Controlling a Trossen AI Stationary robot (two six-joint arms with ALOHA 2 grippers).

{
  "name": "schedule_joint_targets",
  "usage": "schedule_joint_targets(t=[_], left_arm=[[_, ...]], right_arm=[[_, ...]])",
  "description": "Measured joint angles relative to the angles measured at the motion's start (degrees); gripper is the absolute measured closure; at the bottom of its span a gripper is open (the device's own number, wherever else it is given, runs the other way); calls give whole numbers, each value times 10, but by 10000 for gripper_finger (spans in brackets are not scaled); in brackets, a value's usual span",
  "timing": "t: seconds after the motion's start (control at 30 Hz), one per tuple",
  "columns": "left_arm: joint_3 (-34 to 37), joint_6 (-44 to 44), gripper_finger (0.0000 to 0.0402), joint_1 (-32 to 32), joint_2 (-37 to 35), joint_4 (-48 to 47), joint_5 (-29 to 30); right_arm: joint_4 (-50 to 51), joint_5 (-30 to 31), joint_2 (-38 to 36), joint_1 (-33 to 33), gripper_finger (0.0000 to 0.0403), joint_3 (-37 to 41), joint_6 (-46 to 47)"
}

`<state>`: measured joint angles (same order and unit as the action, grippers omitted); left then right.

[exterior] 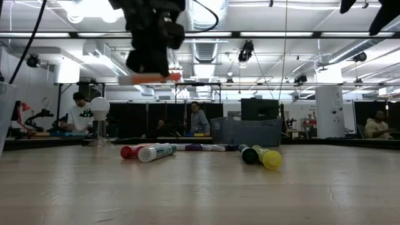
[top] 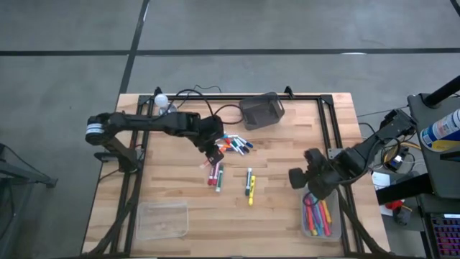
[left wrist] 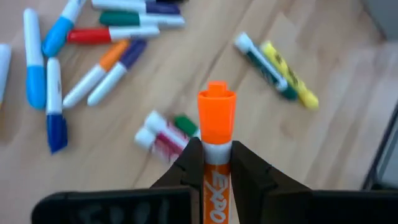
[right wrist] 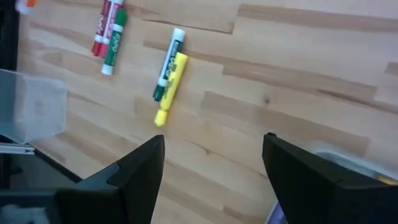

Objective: Pick & Place Markers
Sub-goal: Put the orange marker pen into the transparent bin

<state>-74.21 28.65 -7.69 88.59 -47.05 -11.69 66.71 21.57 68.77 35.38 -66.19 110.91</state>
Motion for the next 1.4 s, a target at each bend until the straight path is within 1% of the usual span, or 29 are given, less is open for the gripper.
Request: schedule_joint_targets(t=[0.13, 0.23, 0.3, 0.4, 0.5, 0.6, 0.7, 0.77, 0.93, 1.1, 1.17, 1.27, 1.4], left_arm=[[-48, -36, 360, 14, -19, -117, -3], [-66, -48, 360, 30, -39, -190, -2], [-67, -44, 360, 43, -59, -219, -4], [-56, -17, 360, 69, -95, -235, -8], [-49, 14, 360, 103, -126, -235, -6], [-42, 48, 360, 150, -151, -235, 9], [-28, 78, 360, 209, -166, -236, 17], [-14, 106, 360, 261, -173, -235, 17], [26, 228, 353, 393, -170, -225, 30], [71, 351, 356, 499, -152, -145, 48], [92, 385, 356, 522, -143, -102, 50], [122, 406, 356, 535, -122, -59, 44], [148, 404, 351, 532, -97, -52, 26]], right_arm=[[0, 1, 0, -18, 145, 0, -33], [0, 1, 0, -34, 145, 0, -65], [0, 1, 0, -47, 145, 0, -87], [-3, 1, 0, -67, 145, 0, -123], [-17, 1, 0, -89, 145, 0, -170], [-32, 1, 0, -113, 145, 0, -222], [-45, 1, 0, -138, 145, 0, -270], [-56, -4, 0, -154, 145, 0, -304], [-82, -8, 0, -185, 145, 0, -375], [-92, -10, 0, -203, 145, 0, -417], [-93, -10, 0, -206, 145, 0, -428], [-92, -10, 0, -209, 145, 0, -439], [-92, -11, 0, -208, 145, 0, -441]])
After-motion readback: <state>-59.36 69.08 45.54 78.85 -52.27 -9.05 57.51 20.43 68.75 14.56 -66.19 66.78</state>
